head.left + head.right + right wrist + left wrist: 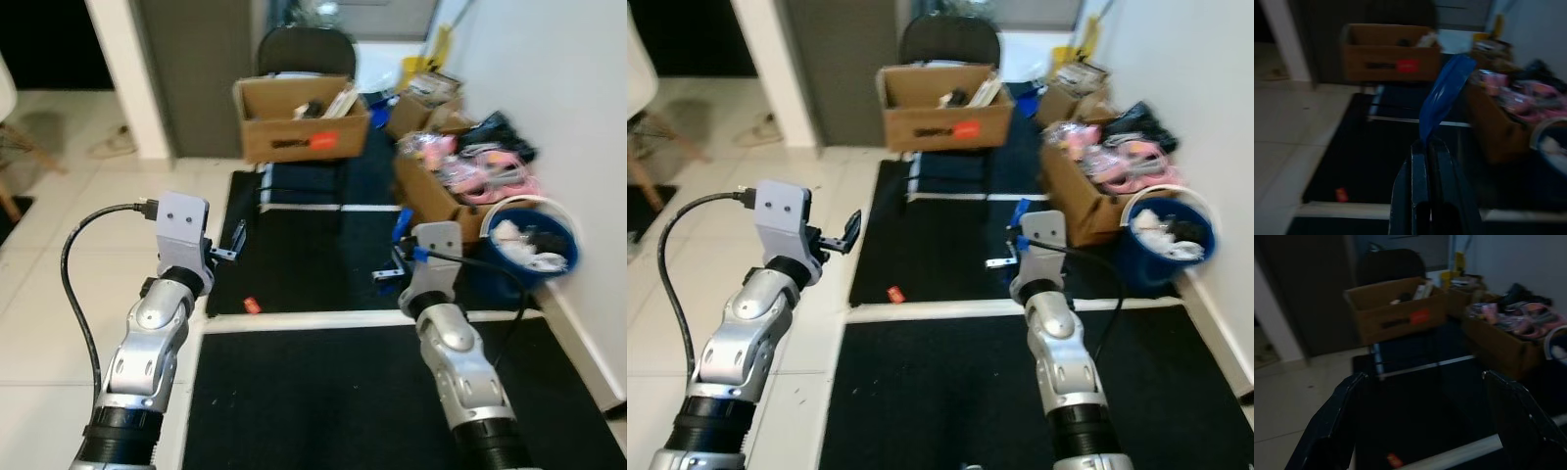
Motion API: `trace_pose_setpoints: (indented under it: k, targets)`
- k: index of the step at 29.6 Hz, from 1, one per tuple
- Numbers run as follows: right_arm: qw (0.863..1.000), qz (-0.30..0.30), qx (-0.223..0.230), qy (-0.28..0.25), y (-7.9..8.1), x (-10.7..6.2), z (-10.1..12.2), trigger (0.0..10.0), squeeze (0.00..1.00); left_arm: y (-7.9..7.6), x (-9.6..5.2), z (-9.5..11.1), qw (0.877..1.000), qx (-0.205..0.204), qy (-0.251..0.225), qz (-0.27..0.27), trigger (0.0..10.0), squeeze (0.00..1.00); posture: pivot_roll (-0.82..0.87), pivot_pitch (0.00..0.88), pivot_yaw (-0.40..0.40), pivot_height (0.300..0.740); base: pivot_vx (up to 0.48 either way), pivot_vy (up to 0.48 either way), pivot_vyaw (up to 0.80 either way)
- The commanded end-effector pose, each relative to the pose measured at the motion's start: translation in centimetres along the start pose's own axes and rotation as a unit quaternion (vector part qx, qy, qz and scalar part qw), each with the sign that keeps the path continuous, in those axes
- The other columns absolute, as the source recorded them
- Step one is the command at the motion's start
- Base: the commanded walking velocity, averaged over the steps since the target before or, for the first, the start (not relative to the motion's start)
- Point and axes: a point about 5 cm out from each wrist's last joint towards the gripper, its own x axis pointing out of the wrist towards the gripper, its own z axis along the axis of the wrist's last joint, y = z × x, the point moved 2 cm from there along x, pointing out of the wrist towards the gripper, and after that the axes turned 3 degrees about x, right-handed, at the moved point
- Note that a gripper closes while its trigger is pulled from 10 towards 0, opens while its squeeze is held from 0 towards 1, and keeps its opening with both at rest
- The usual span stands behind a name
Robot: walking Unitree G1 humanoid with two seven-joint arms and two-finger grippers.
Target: Picking trash to rubbish bin
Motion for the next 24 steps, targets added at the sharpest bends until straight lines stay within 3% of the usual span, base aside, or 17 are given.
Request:
trace_pose_setpoints:
  k: [1,4,16,19,24]
  targets:
    - [1.0,0.002,0.0,0.013,0.2,-0.3,-0.8,10.0,0.0,0.2,-0.2,-0.6,1.0,0.004,0.011,0.006,10.0,0.0,0.03,0.117,0.016,0.74,0.0,0.0,-0.8]
    - [0.999,-0.001,0.003,0.034,0.1,-0.3,-1.5,10.0,0.0,0.4,-0.3,-0.9,1.0,-0.014,0.016,0.013,10.0,0.0,0.03,0.117,0.016,0.74,0.0,0.0,-0.68]
    - [0.995,-0.032,0.02,0.088,-0.9,-0.8,-4.1,10.0,0.0,0.3,-0.4,-1.4,1.0,-0.012,0.025,0.01,10.0,0.0,0.03,0.089,0.014,0.74,0.0,0.0,0.0]
    - [0.989,-0.017,0.022,0.144,-0.5,-1.4,-6.4,10.0,0.0,0.2,-0.5,-2.2,0.999,-0.007,0.039,0.006,10.0,0.0,0.03,0.08,0.013,0.74,0.0,0.0,0.0]
    - [0.984,-0.001,0.006,0.176,0.1,-1.8,-7.7,10.0,0.0,0.1,-0.7,-3.2,0.998,-0.016,0.063,0.001,10.0,0.0,0.03,0.073,0.01,0.74,0.0,0.0,0.0]
